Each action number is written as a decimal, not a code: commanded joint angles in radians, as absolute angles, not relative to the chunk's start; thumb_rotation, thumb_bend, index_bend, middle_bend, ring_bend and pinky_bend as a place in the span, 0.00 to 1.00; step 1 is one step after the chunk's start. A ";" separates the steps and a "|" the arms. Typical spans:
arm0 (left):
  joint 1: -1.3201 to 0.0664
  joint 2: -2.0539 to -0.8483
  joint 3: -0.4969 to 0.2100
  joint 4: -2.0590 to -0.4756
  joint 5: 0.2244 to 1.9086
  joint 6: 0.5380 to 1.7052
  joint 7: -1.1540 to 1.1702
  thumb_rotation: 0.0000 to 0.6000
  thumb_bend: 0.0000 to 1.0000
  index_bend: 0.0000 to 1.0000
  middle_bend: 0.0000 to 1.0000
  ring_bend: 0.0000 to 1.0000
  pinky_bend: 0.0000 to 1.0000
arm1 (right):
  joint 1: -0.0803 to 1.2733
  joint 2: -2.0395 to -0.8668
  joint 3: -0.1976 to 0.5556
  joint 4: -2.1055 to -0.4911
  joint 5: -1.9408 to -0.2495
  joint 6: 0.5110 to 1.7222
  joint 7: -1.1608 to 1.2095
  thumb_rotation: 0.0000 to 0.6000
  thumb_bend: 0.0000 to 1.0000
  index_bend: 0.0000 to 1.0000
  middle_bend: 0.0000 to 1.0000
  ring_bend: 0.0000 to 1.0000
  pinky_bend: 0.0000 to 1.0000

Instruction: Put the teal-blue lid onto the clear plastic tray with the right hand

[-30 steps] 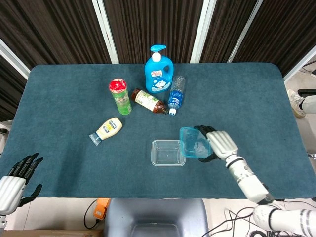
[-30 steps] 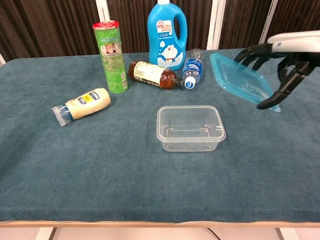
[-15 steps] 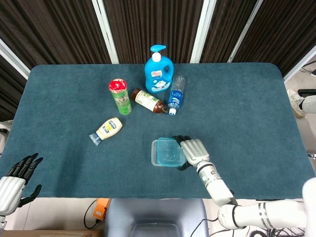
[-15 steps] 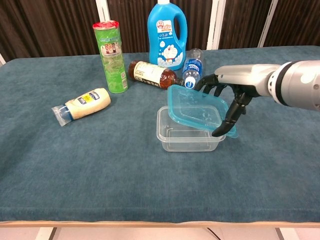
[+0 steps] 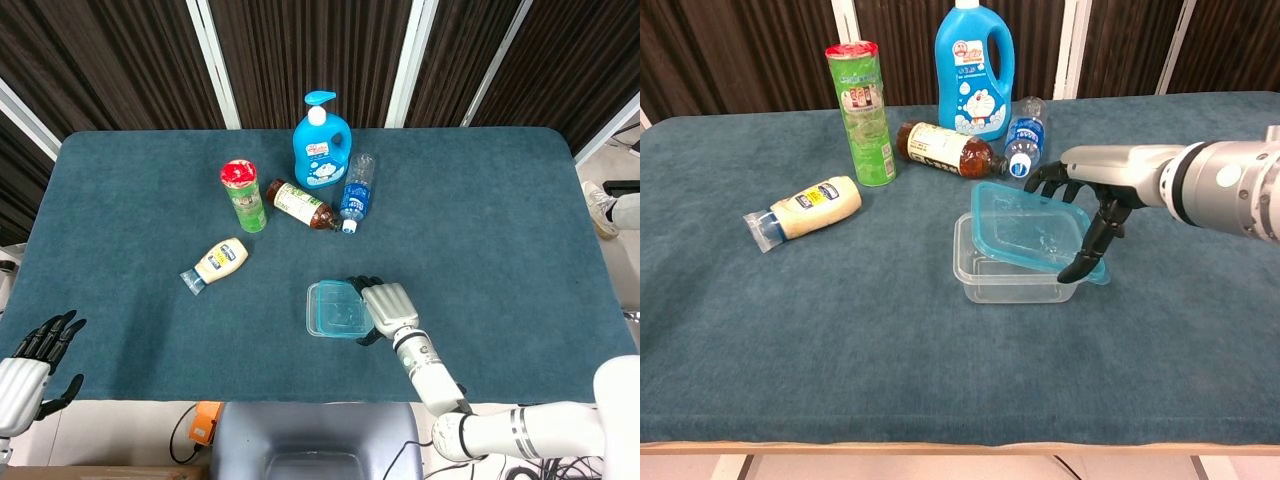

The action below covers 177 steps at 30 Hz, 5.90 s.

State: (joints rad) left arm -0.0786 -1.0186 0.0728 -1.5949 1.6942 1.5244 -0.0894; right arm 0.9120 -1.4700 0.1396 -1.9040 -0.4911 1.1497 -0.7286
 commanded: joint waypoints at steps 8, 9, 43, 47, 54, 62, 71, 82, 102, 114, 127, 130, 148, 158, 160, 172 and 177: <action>-0.076 -1.016 0.074 -1.594 1.700 1.533 -0.096 1.00 0.40 0.00 0.00 0.00 0.16 | 0.913 -1.500 0.138 -1.870 -0.502 1.152 -0.718 1.00 0.31 0.95 0.68 0.64 0.71; -0.075 -1.016 0.074 -1.593 1.701 1.533 -0.096 1.00 0.40 0.00 0.00 0.00 0.16 | 0.914 -1.503 0.139 -1.867 -0.501 1.152 -0.718 1.00 0.31 0.95 0.68 0.64 0.71; -0.072 -1.013 0.073 -1.593 1.703 1.541 -0.102 1.00 0.40 0.00 0.00 0.00 0.16 | 0.917 -1.533 0.147 -1.825 -0.496 1.141 -0.713 1.00 0.31 0.95 0.68 0.64 0.71; -0.071 -1.013 0.073 -1.591 1.705 1.543 -0.105 1.00 0.40 0.00 0.00 0.00 0.16 | 0.918 -1.540 0.149 -1.819 -0.495 1.140 -0.713 1.00 0.31 0.95 0.68 0.64 0.71; -0.071 -1.013 0.073 -1.592 1.704 1.543 -0.105 1.00 0.40 0.00 0.00 0.00 0.16 | 0.921 -1.550 0.146 -1.810 -0.491 1.138 -0.718 1.00 0.31 0.95 0.68 0.64 0.71; -0.070 -1.012 0.073 -1.592 1.705 1.545 -0.108 1.00 0.40 0.00 0.00 0.00 0.16 | 0.927 -1.555 0.147 -1.806 -0.472 1.128 -0.728 1.00 0.31 0.91 0.68 0.62 0.70; -0.070 -1.011 0.072 -1.591 1.705 1.545 -0.112 1.00 0.40 0.00 0.00 0.00 0.16 | 0.938 -1.540 0.143 -1.811 -0.447 1.088 -0.733 1.00 0.31 0.76 0.62 0.54 0.62; -0.070 -1.010 0.071 -1.591 1.705 1.546 -0.117 1.00 0.40 0.00 0.00 0.00 0.16 | 0.962 -1.521 0.130 -1.815 -0.418 1.042 -0.733 1.00 0.31 0.53 0.44 0.39 0.49; -0.071 -1.010 0.072 -1.591 1.706 1.545 -0.118 1.00 0.40 0.00 0.00 0.00 0.16 | 0.974 -1.453 0.098 -1.855 -0.445 1.004 -0.695 1.00 0.31 0.06 0.11 0.10 0.20; -0.073 -1.012 0.073 -1.593 1.707 1.540 -0.110 1.00 0.40 0.00 0.00 0.00 0.16 | 0.938 -1.317 0.039 -1.988 -0.579 1.075 -0.701 1.00 0.31 0.05 0.08 0.02 0.08; -0.078 -1.018 0.073 -1.599 1.702 1.524 -0.090 1.00 0.40 0.00 0.00 0.00 0.16 | 0.837 -1.306 -0.016 -1.932 -1.053 1.044 -0.518 1.00 0.46 0.44 0.27 0.17 0.24; -0.077 -1.016 0.073 -1.597 1.702 1.528 -0.096 1.00 0.40 0.00 0.00 0.00 0.16 | 0.840 -1.339 -0.016 -1.896 -1.079 1.024 -0.521 1.00 0.46 0.48 0.30 0.21 0.28; -0.072 -1.012 0.074 -1.593 1.708 1.542 -0.108 1.00 0.40 0.00 0.00 0.00 0.16 | 0.845 -1.455 0.051 -1.838 -0.992 1.002 -0.552 1.00 0.46 0.50 0.37 0.37 0.41; -0.072 -1.011 0.074 -1.592 1.709 1.545 -0.113 1.00 0.40 0.00 0.00 0.00 0.16 | 0.840 -1.475 0.086 -1.802 -1.005 0.995 -0.497 1.00 0.46 0.59 0.50 0.44 0.46; -0.072 -1.011 0.073 -1.592 1.708 1.545 -0.114 1.00 0.40 0.00 0.00 0.00 0.16 | 0.841 -1.479 0.085 -1.795 -1.005 0.994 -0.506 1.00 0.46 0.60 0.51 0.45 0.46; -0.071 -1.009 0.073 -1.591 1.707 1.547 -0.120 1.00 0.40 0.00 0.00 0.00 0.16 | 0.830 -1.522 0.070 -1.722 -1.065 1.021 -0.533 1.00 0.46 0.61 0.52 0.45 0.46; -0.070 -1.010 0.073 -1.590 1.706 1.547 -0.120 1.00 0.40 0.00 0.00 0.00 0.16 | 0.818 -1.545 0.068 -1.693 -1.082 1.022 -0.518 1.00 0.46 0.60 0.52 0.45 0.46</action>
